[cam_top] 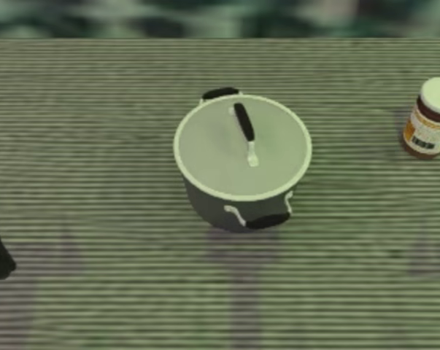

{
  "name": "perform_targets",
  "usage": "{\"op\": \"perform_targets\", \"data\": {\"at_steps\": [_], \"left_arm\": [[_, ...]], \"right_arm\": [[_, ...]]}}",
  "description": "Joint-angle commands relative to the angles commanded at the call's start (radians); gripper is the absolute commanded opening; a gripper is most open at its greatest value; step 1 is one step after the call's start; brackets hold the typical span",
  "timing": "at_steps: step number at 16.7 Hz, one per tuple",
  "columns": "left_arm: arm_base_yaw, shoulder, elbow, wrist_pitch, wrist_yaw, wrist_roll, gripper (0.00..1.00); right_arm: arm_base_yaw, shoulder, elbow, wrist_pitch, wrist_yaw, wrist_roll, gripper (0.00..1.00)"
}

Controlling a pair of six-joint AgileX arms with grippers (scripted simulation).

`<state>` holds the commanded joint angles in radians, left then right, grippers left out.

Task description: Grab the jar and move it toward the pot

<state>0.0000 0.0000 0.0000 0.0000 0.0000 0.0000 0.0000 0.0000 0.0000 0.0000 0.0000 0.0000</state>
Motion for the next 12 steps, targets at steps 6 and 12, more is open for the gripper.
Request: {"op": "perform_targets", "data": {"at_steps": [6,12], "left_arm": [[0.0,0.0,0.0,0.0,0.0,0.0,1.0],[0.0,0.0,0.0,0.0,0.0,0.0,1.0]], "right_arm": [[0.012,0.088,0.095,-0.053,-0.013,-0.003,1.0],[0.027,0.474,0.497,-0.295,-0.031,-0.022,1.0]]}}
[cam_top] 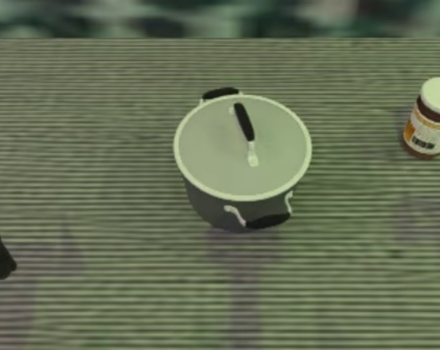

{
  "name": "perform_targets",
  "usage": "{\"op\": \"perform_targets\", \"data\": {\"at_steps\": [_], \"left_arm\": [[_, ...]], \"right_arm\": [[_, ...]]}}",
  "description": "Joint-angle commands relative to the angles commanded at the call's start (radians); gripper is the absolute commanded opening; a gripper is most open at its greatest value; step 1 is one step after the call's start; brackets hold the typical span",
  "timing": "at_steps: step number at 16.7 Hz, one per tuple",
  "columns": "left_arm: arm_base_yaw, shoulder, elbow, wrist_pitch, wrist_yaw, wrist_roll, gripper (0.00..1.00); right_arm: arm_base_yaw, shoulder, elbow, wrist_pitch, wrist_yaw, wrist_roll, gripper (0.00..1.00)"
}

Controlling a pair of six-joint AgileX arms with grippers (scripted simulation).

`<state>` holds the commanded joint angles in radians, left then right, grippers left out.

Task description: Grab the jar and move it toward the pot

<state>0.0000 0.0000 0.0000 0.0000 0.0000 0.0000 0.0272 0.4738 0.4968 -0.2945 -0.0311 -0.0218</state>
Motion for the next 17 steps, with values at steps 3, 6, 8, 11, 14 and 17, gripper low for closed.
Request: {"op": "perform_targets", "data": {"at_steps": [3,6,8,11,14,17], "left_arm": [[0.0,0.0,0.0,0.0,0.0,0.0,1.0],[0.0,0.0,0.0,0.0,0.0,0.0,1.0],[0.0,0.0,0.0,0.0,0.0,0.0,1.0],[0.0,0.0,0.0,0.0,0.0,0.0,1.0],[0.0,0.0,0.0,0.0,0.0,0.0,1.0],[0.0,0.0,0.0,0.0,0.0,0.0,1.0]], "right_arm": [[0.001,0.271,0.28,-0.172,0.0,-0.017,1.0],[-0.001,0.573,0.588,-0.361,0.003,-0.039,1.0],[-0.002,0.784,0.801,-0.49,0.005,-0.055,1.0],[-0.003,1.101,1.119,-0.682,0.009,-0.083,1.0],[-0.003,1.406,1.425,-0.865,0.015,-0.112,1.0],[-0.003,1.681,1.702,-1.03,0.021,-0.141,1.0]]}}
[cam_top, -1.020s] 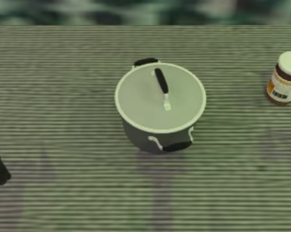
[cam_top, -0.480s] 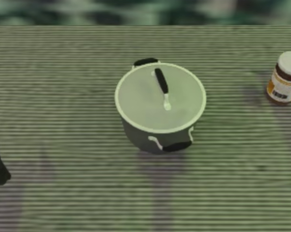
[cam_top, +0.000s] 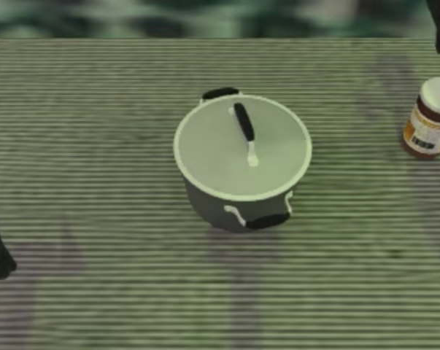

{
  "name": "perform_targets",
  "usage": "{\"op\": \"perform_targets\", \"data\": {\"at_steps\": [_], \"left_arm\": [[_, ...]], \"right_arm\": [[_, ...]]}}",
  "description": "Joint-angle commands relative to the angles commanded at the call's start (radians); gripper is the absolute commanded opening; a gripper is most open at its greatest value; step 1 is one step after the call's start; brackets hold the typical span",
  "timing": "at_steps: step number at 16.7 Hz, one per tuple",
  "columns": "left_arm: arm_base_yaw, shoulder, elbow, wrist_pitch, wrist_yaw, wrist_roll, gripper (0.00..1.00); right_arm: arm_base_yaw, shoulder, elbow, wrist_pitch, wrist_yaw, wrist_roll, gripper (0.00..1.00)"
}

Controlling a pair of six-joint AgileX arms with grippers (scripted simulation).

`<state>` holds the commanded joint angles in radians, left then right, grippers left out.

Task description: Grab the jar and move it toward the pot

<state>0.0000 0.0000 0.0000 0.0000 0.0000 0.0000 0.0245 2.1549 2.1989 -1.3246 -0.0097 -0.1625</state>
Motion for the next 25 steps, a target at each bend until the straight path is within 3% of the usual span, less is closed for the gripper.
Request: {"op": "perform_targets", "data": {"at_steps": [5,10,17,25], "left_arm": [[0.0,0.0,0.0,0.0,0.0,0.0,1.0],[0.0,0.0,0.0,0.0,0.0,0.0,1.0],[0.0,0.0,0.0,0.0,0.0,0.0,1.0],[0.0,0.0,0.0,0.0,0.0,0.0,1.0]], "right_arm": [[-0.001,0.354,0.359,-0.205,0.012,-0.04,1.0],[-0.002,0.513,0.519,-0.293,0.018,-0.058,1.0],[-0.001,0.513,0.504,-0.278,0.018,-0.057,1.0],[-0.001,0.441,0.191,-0.043,0.017,-0.057,1.0]]}}
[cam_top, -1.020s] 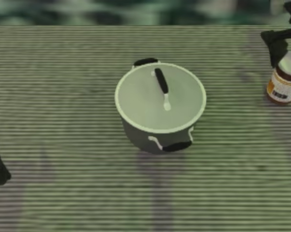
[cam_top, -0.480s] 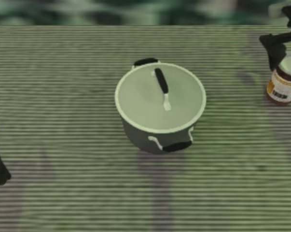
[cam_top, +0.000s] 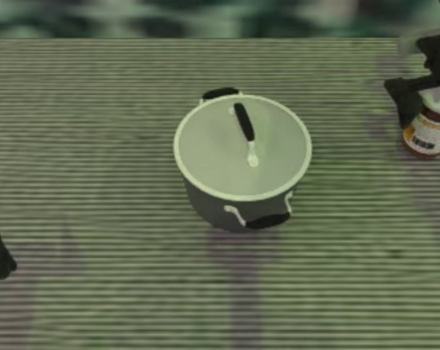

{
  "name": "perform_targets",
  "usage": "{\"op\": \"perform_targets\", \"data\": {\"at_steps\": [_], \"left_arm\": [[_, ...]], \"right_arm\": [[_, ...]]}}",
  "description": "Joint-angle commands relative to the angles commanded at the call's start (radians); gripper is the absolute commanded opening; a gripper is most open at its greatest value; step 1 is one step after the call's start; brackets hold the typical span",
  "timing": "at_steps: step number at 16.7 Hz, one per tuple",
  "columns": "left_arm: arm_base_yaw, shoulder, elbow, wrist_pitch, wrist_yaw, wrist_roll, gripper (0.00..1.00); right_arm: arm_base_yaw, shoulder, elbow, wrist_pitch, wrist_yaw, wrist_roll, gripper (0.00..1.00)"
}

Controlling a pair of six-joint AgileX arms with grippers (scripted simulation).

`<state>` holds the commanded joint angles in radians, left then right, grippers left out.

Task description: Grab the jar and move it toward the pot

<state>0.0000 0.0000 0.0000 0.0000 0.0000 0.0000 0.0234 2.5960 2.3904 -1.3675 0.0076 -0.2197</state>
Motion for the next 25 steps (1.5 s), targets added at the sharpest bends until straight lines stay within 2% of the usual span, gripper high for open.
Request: {"op": "perform_targets", "data": {"at_steps": [5,18,25], "left_arm": [[0.0,0.0,0.0,0.0,0.0,0.0,1.0],[0.0,0.0,0.0,0.0,0.0,0.0,1.0],[0.0,0.0,0.0,0.0,0.0,0.0,1.0]], "right_arm": [[0.0,-0.006,-0.025,0.023,0.0,0.0,1.0],[0.0,-0.006,-0.025,0.023,0.0,0.0,0.02],[0.0,-0.006,-0.025,0.023,0.0,0.0,0.0]]}}
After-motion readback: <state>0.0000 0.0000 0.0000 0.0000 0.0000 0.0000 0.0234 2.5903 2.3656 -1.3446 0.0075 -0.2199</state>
